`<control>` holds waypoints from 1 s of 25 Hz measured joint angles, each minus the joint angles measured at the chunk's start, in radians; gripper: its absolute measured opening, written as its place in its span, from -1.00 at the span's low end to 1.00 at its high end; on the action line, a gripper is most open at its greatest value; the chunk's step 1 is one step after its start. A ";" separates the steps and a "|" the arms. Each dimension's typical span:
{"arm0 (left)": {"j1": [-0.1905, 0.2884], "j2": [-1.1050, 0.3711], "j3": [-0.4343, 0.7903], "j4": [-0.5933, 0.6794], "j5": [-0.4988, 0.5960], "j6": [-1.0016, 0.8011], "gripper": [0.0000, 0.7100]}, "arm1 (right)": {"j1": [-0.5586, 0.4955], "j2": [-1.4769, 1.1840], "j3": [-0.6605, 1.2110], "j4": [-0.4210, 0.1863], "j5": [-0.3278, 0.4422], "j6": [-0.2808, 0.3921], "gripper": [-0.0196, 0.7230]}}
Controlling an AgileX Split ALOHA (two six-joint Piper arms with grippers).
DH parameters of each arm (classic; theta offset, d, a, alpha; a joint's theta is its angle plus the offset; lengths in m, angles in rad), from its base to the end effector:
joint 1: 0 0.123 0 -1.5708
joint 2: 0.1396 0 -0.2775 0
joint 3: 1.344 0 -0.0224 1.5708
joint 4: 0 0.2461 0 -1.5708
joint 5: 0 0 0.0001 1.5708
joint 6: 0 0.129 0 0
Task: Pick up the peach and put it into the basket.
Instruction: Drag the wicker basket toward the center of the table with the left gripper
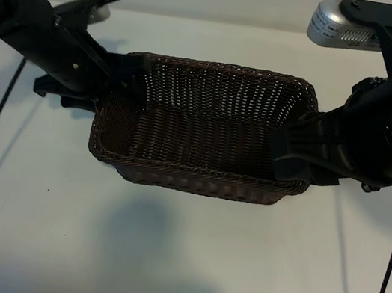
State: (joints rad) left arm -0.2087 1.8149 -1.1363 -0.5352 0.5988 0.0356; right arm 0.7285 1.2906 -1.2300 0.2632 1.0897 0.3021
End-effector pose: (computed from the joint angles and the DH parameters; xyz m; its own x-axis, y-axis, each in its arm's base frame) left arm 0.3584 -0.1138 0.1504 -0.9356 -0.2009 -0.2905 -0.0667 0.9081 -0.4133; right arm 0.1809 0.2013 0.3179 -0.8921 -0.2569 -0.3716 -0.4007 0.8299 0.3882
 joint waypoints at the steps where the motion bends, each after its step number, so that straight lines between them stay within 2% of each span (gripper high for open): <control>1: 0.000 -0.017 -0.001 0.010 0.012 -0.009 0.65 | 0.000 0.000 0.000 0.000 0.000 0.000 0.31; 5: 0.000 -0.104 -0.002 0.063 0.075 -0.050 0.65 | 0.000 0.000 0.000 0.000 0.000 0.000 0.31; 12: -0.006 -0.267 -0.002 0.071 0.165 -0.067 0.65 | 0.000 0.000 0.000 0.000 0.000 0.000 0.31; 20: -0.121 -0.407 -0.002 0.077 0.214 -0.088 0.65 | 0.000 0.000 0.000 0.000 0.000 0.000 0.31; 25: -0.138 -0.463 -0.002 0.077 0.253 -0.095 0.65 | 0.000 0.000 0.000 0.000 0.000 0.000 0.31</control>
State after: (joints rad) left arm -0.3464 1.3517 -1.1385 -0.4580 0.8514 -0.0595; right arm 0.7285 1.2906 -1.2300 0.2632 1.0897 0.3021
